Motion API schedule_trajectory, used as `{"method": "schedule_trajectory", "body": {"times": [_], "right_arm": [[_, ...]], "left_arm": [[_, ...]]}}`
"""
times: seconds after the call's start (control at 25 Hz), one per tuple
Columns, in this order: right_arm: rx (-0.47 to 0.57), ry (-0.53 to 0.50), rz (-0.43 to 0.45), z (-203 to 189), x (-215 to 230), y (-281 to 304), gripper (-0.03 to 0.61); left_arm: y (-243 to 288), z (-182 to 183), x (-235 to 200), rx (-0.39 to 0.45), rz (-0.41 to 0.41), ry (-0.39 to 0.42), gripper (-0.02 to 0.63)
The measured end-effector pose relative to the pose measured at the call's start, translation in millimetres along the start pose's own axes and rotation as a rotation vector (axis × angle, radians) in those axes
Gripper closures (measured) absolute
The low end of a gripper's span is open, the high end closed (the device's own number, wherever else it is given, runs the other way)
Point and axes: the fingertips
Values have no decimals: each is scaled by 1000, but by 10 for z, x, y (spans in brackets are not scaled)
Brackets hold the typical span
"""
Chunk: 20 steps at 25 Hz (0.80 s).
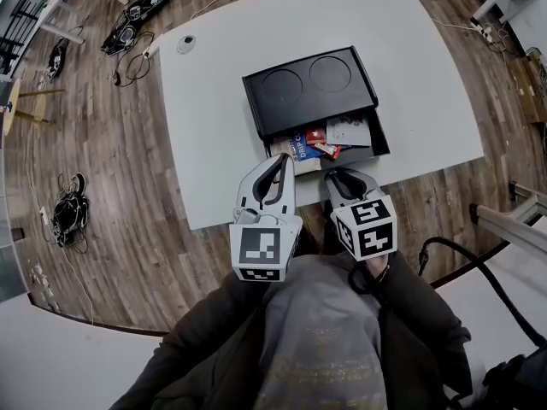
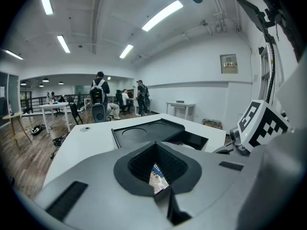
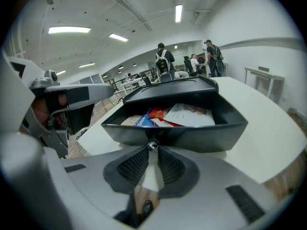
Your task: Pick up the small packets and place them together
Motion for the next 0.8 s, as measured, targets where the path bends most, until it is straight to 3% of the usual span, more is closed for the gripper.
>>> {"method": "schedule_trajectory", "body": {"times": [0.8], "right_arm": [[3, 0, -1, -140, -66, -155, 512]], "left_arm": [[-120, -8, 133, 13, -18, 1, 611]]}}
Point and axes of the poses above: the fingertips, and each gripper's own axes: y forward along the fingers, x to its right, z out of its top, and after that the axes turned 4 degrees about x, right-handed
